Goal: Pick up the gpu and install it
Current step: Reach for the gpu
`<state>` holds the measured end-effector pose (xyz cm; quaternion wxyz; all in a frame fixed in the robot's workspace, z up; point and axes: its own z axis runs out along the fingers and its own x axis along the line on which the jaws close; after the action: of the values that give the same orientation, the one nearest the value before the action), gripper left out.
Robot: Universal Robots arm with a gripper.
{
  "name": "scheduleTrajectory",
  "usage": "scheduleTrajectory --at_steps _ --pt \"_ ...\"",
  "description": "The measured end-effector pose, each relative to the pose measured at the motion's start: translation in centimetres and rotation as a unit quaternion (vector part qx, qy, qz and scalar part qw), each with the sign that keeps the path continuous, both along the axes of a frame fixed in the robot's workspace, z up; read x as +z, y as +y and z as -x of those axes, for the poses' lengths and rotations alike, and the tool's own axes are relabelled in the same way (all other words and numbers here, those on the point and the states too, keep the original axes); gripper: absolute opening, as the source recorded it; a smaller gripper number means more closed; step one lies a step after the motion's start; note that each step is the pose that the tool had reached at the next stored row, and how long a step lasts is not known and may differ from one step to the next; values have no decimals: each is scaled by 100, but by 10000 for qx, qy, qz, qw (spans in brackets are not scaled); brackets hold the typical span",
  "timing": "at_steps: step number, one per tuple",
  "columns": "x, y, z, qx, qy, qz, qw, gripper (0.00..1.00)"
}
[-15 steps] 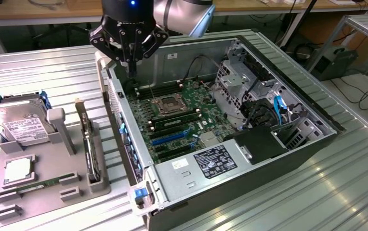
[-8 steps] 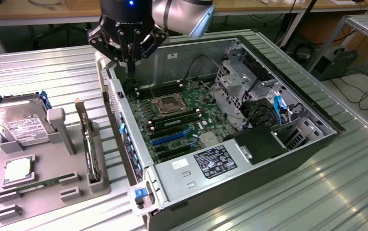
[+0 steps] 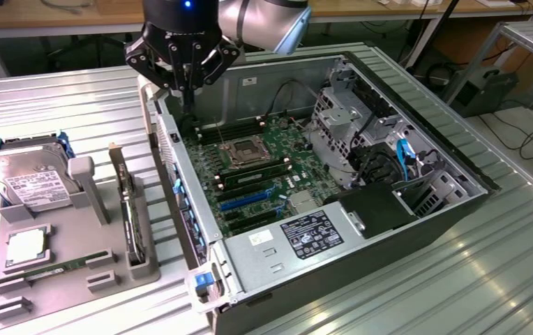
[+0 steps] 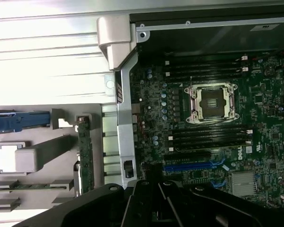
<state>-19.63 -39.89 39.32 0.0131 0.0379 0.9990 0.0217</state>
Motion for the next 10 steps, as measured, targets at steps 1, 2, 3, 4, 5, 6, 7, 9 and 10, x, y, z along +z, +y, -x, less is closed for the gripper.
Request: scheduleTrajectory --at_steps 1,2,3,4,5,6,7,9,10 --pt "0 0 2 0 0 0 10000 11" --pt "0 0 5 0 0 0 10000 11" --pt "0 0 6 0 0 0 10000 11" --pt "0 0 9 0 0 0 10000 11" --pt "0 0 10 0 0 0 10000 11" --pt "0 0 13 0 0 0 10000 11" --pt "0 0 15 0 0 0 10000 11" --pt "0 0 20 0 0 0 10000 11" --pt "0 0 21 0 0 0 10000 11"
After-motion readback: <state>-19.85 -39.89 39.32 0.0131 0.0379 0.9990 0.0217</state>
